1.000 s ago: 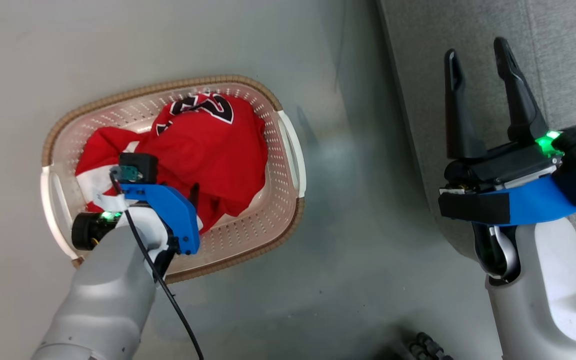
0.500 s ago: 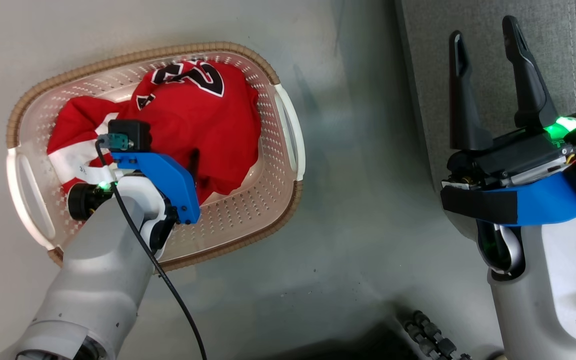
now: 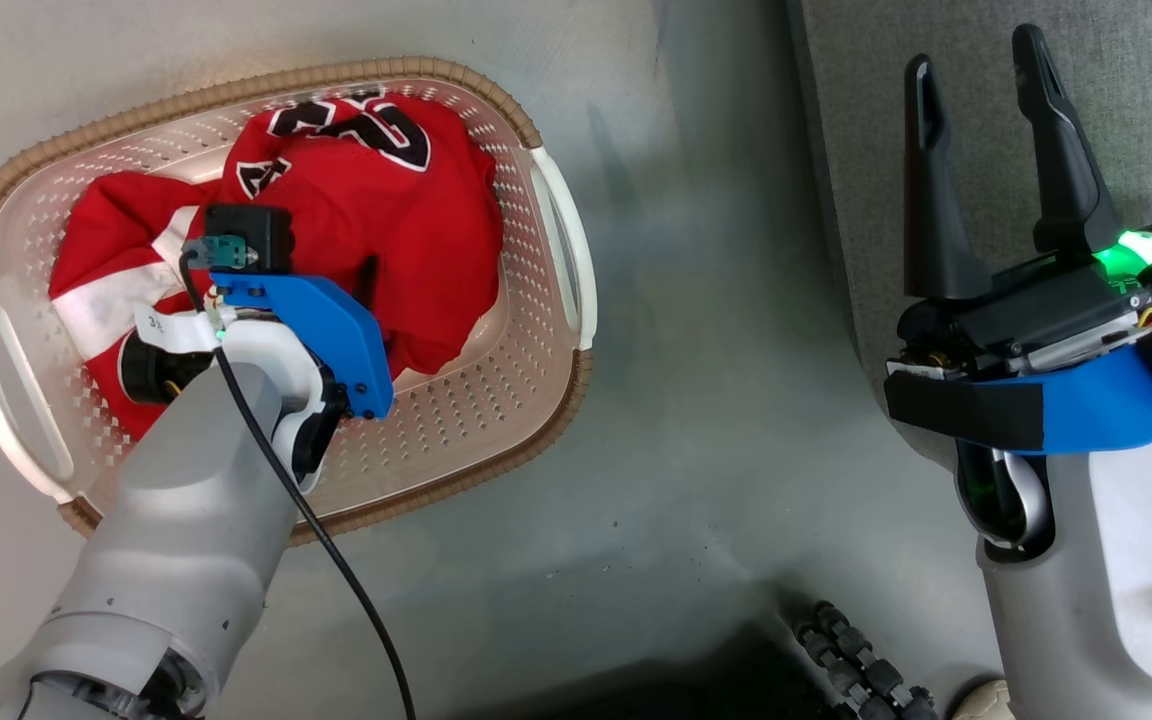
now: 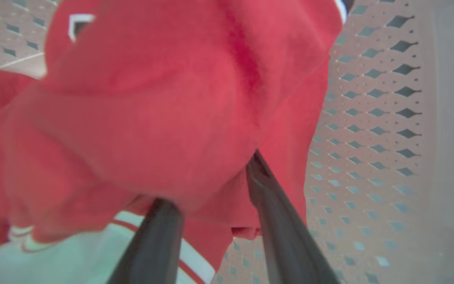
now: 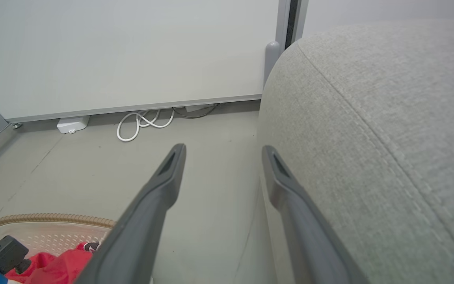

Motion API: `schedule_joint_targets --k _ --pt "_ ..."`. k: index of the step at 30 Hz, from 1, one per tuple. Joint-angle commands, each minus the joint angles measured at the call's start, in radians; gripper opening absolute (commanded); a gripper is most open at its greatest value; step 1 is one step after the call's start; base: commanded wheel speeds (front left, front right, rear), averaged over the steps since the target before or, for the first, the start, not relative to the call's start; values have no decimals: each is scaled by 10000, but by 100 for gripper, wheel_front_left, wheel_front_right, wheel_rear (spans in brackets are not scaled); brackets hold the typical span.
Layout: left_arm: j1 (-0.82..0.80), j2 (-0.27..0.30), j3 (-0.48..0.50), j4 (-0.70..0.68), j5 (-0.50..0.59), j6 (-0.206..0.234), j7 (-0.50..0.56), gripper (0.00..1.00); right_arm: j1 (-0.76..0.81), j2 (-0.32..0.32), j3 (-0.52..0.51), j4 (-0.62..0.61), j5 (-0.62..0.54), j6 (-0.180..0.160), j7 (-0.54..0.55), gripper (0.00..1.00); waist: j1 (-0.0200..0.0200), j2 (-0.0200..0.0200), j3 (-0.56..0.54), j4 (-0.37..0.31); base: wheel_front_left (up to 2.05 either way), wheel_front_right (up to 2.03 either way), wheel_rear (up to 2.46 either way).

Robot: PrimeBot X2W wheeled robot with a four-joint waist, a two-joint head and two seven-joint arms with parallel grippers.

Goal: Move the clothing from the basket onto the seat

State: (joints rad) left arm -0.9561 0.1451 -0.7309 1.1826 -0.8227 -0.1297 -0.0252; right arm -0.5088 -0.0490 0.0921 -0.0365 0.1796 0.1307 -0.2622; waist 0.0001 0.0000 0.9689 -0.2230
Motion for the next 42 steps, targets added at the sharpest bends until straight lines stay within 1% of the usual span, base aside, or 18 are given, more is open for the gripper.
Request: schedule_joint_targets --k 1,6,11,17,19,23,26,28,31,38,42 --pt "-196 68 -175 38 -50 -6 -94 0 -60 -24 1 -31 106 1 -42 100 -1 0 -1 -9 0 0 0" --pt "-66 10 -475 -52 -302 -6 -403 0 -76 -24 12 57 99 1 -42 100 -1 0 -183 66 0 0 0" --pt "174 -31 -961 -262 -409 -6 -922 0 -100 -24 -1 227 18 1 -42 100 -1 0 -596 235 0 0 0" --pt "480 -9 -1446 -563 -624 -6 -1773 0 55 -26 -27 473 -92 1 -42 100 -1 0 -1371 548 0 0 0" --pt "513 -9 -1491 -607 -679 -6 -1878 0 103 -26 -26 520 -106 1 -42 100 -1 0 -1510 609 0 0 0" --pt "710 -21 -1760 -783 -763 -6 -2227 0 288 -28 -39 732 -205 1 -42 100 -1 0 -2174 870 0 0 0" --pt "809 46 -1908 -859 -609 -6 -2369 0 460 -28 -61 889 -300 1 -42 100 -1 0 -2731 1051 0 0 0" --pt "880 38 -1759 -1035 -549 -6 -2406 0 586 -28 -120 1019 -387 1 -42 100 -1 0 -3118 1193 0 0 0" --pt "1069 203 -1262 -1510 -250 -6 -2407 0 772 -26 -164 1174 -465 1 -42 100 -1 0 -3662 1349 0 0 0" --pt "1889 414 -2 -2781 1109 141 -2413 0 1343 -28 -229 1516 -507 1 -42 100 -1 0 -4987 1562 0 0 0" --pt "2377 414 861 -3494 1630 131 -2414 0 1688 -28 -209 1662 -499 1 -40 100 -1 0 -5713 1618 0 0 0"
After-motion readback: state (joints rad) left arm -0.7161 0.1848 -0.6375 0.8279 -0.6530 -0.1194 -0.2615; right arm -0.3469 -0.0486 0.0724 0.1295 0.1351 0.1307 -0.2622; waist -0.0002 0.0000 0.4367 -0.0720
